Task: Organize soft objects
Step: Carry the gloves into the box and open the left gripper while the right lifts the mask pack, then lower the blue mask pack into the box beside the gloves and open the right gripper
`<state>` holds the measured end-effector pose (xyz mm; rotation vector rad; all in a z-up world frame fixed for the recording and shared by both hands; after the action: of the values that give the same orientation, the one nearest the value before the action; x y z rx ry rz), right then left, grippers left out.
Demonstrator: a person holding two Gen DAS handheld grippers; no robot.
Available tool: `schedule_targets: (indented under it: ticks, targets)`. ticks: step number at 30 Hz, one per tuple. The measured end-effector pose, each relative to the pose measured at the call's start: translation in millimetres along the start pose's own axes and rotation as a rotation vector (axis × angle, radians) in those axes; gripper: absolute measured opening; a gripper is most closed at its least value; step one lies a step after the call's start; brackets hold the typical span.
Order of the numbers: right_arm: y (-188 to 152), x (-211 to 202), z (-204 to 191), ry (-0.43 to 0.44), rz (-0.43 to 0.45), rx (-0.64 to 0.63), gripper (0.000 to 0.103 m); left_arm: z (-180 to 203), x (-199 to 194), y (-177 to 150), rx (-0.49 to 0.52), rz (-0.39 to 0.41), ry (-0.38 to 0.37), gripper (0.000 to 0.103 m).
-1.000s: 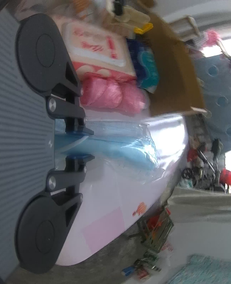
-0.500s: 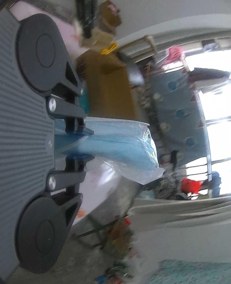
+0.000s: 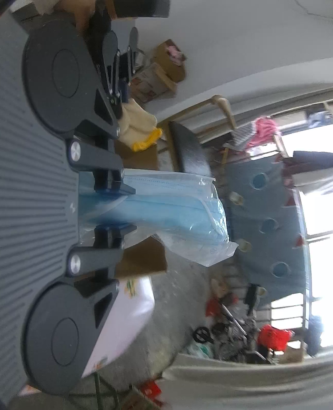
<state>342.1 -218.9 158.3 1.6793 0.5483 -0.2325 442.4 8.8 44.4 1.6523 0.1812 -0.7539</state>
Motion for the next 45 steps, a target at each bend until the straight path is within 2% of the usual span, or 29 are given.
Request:
schedule_targets:
  ticks: [5, 12, 16, 17, 19, 22, 25, 30, 33, 34, 36, 38, 41, 43, 44, 45]
  targets:
    - [0, 92, -24, 0.047, -0.12, -0.019, 0.019, -18, 61, -1, 0.012, -0.102, 0.023, 0.022]
    - [-20, 186, -39, 0.043, -0.28, -0.004, 0.019, -28, 127, -5, 0.05, -0.239, 0.047, 0.025]
    - [-40, 225, -48, 0.055, -0.357, 0.061, 0.019, -17, 141, -5, 0.138, -0.315, 0.063, 0.04]
    - [-42, 232, -49, 0.058, -0.376, 0.066, 0.019, -14, 140, -7, 0.148, -0.323, 0.07, 0.047]
    - [-50, 249, -56, 0.048, -0.404, 0.06, 0.019, -13, 135, -6, 0.176, -0.319, 0.095, 0.054]
    - [-59, 269, -63, 0.035, -0.449, 0.038, 0.02, -15, 118, 3, 0.193, -0.257, 0.123, 0.054]
    - [-70, 296, -71, 0.047, -0.508, 0.058, 0.02, -18, 102, 11, 0.168, -0.211, 0.112, 0.054]
    - [-89, 324, -72, -0.05, -0.529, -0.044, 0.023, -18, 82, 13, 0.145, -0.181, 0.089, 0.054]
    - [-97, 335, -77, -0.022, -0.619, -0.055, 0.034, -15, 80, 11, 0.155, -0.186, 0.07, 0.055]
    - [-99, 339, -81, -0.013, -0.649, -0.075, 0.035, -14, 81, 10, 0.154, -0.19, 0.062, 0.056]
    - [-98, 341, -86, -0.036, -0.658, -0.125, 0.048, -15, 81, 8, 0.151, -0.193, 0.047, 0.058]
    - [-91, 334, -85, -0.035, -0.647, -0.163, 0.051, -15, 81, 7, 0.148, -0.186, 0.041, 0.06]
    - [-76, 328, -80, 0.014, -0.589, -0.113, 0.047, -17, 82, 7, 0.137, -0.179, 0.04, 0.06]
    - [-77, 330, -77, 0.019, -0.604, -0.077, 0.028, -19, 82, 6, 0.12, -0.181, 0.036, 0.06]
    - [-79, 332, -76, 0.012, -0.607, -0.077, 0.013, -20, 82, 5, 0.115, -0.18, 0.032, 0.06]
    - [-82, 323, -67, 0.007, -0.601, -0.073, 0.007, -20, 82, 4, 0.114, -0.179, 0.029, 0.06]
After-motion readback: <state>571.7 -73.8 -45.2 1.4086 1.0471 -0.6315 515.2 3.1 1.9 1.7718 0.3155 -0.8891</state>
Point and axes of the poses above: each gripper's, at about its wrist camera, not at the fingertips, and x roughly the way its jaws point, z to its right, y to its top, the point moved 5 cm from there along x, roughly the way its jaws point, and after that the axes turned 7 degrees about z, right-handed, at the moved point
